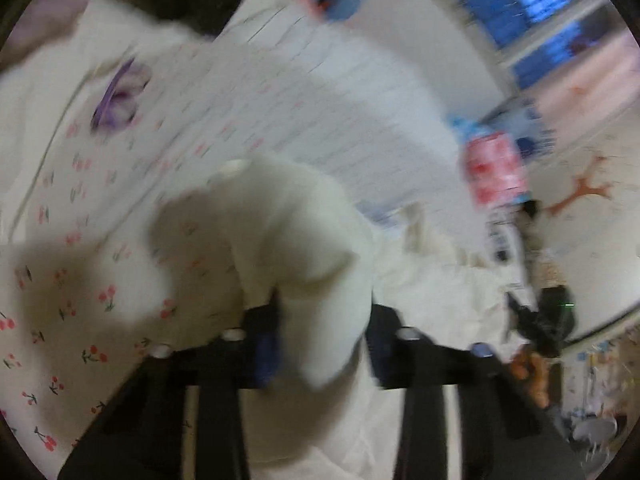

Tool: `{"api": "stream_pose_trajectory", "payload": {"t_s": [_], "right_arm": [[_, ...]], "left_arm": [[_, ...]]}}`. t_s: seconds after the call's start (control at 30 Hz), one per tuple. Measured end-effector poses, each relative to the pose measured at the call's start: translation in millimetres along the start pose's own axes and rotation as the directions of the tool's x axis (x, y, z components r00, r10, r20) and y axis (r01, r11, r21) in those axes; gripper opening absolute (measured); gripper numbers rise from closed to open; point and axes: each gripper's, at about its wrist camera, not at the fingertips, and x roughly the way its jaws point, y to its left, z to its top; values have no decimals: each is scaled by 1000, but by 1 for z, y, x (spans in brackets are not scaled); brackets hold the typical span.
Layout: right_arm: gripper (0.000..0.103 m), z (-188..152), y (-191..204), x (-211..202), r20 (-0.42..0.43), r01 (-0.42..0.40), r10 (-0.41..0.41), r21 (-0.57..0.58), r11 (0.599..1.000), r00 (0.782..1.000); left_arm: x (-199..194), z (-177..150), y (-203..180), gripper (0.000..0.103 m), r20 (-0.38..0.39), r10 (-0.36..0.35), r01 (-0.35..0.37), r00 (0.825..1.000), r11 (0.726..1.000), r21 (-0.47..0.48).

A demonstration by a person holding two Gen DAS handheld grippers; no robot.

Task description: Fold large clothes

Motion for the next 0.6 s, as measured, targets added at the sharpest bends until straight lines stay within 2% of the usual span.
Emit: {"api": "stream_pose_trajectory", "payload": {"t_s": [0.07, 0.2, 0.27, 0.3, 0.33, 0.37, 0.4, 0.43, 0.47, 0.5, 0.57, 0.6], "right_arm": [[12, 3, 23, -19, 20, -30, 31, -47, 998, 999], [9, 12, 67, -64, 115, -84, 100, -140, 987, 988], [9, 18, 79, -98, 215, -66, 104, -178, 982, 971], [10, 20, 78, -103, 229, -38, 80, -183, 982, 970], [14, 23, 66, -102, 214, 7, 28, -158, 987, 977], [22, 25, 54, -96, 183, 22, 1, -124, 992, 983], [44, 24, 34, -81, 123, 63, -55, -69, 996, 991], [52, 21, 14, -65, 56, 122, -121, -24, 992, 991], [52, 18, 1, -54, 13, 150, -150, -2, 989, 989], [52, 13, -11, -42, -31, 161, -160, 21, 987, 987], [53, 5, -30, -26, -67, 146, -141, 66, 987, 988], [57, 3, -36, -21, -73, 135, -130, 79, 988, 989]], "left_arm": [[-22, 2, -23, 26, 54, -14, 11, 998, 998, 56], [-54, 2, -61, 25, 148, -105, 82, 983, 985, 154], [-57, 0, -71, 26, 189, -145, 107, 971, 975, 196], [-46, 1, -67, 26, 176, -129, 98, 976, 979, 179], [-35, 3, -60, 26, 143, -100, 78, 985, 985, 156], [-14, 4, -49, 28, 75, -44, 35, 996, 992, 121], [9, 2, -33, 29, 8, 61, -62, 998, 994, 89], [23, 0, -23, 29, -38, 153, -150, 988, 986, 79], [38, -5, -5, 31, -87, 264, -257, 961, 963, 84], [41, -7, 3, 37, -97, 269, -262, 958, 962, 75], [34, -9, 31, 41, -99, 144, -149, 985, 988, -44], [31, -8, 34, 42, -96, 123, -129, 988, 990, -51]]}}
